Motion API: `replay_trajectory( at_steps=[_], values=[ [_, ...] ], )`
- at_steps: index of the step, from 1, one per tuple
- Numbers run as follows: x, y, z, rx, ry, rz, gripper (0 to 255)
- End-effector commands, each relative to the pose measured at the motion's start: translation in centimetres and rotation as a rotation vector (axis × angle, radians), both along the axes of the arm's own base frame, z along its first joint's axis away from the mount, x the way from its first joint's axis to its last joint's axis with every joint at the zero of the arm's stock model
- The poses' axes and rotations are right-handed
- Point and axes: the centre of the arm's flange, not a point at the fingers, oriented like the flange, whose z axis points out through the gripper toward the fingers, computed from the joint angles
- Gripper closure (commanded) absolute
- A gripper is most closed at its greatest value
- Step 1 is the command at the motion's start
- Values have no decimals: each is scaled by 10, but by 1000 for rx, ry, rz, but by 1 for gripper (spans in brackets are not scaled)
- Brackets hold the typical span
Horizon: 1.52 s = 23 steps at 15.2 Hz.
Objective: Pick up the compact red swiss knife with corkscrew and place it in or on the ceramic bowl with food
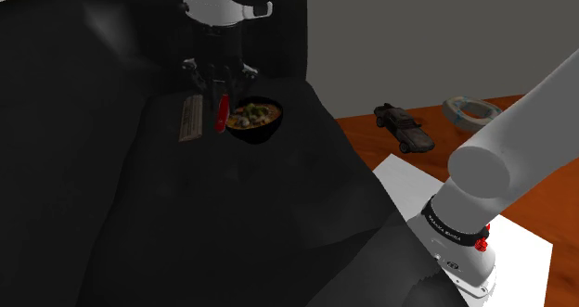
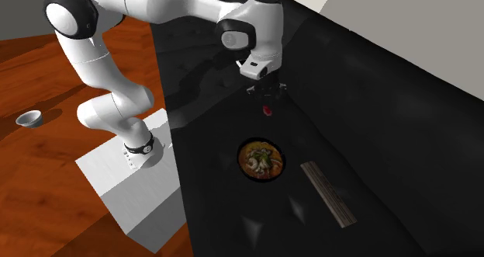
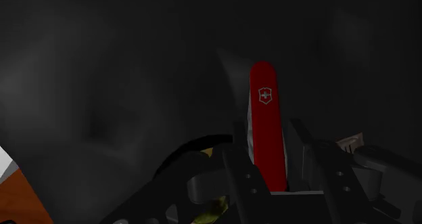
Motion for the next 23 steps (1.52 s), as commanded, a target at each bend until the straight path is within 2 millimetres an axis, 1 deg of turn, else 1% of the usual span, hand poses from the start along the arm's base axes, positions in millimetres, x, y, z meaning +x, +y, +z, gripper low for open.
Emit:
replay_trajectory(
  at_steps=[1, 10, 23],
  values=[
    [10, -23, 5, 0, 0, 2, 255],
    [64, -129, 12, 0, 0, 2, 255],
    [64, -129, -57, 0, 0, 2, 255]
  ],
)
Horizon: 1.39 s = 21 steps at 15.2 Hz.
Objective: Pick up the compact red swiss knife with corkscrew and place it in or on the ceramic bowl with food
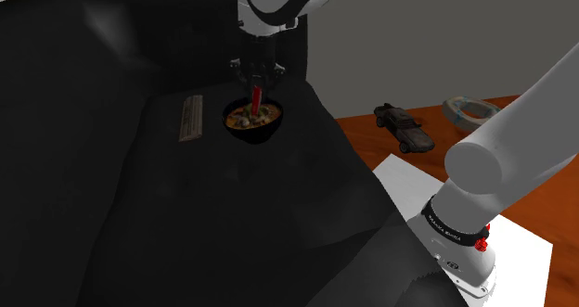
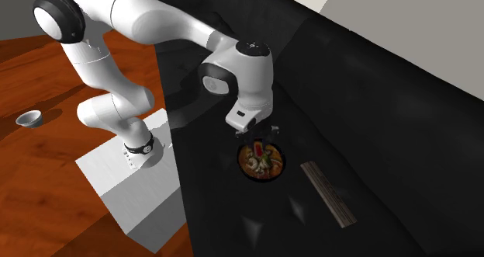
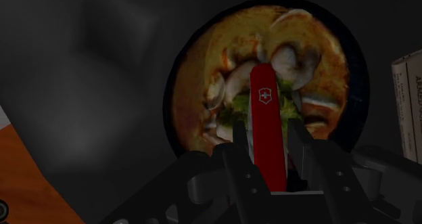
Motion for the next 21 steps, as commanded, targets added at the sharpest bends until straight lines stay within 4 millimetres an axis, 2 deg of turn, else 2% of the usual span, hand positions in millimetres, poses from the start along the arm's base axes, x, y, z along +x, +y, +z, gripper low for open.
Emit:
replay_trajectory(
  at_steps=[1, 3, 10, 11, 16, 20, 21],
  values=[
    [0, 0, -11, 0, 0, 0, 255],
    [0, 0, -19, 0, 0, 0, 255],
    [0, 0, -19, 0, 0, 0, 255],
    [0, 0, -19, 0, 0, 0, 0],
    [0, 0, -19, 0, 0, 0, 0],
    [-4, -1, 31, 0, 0, 0, 0],
    [-4, -1, 31, 0, 0, 0, 0]
  ],
)
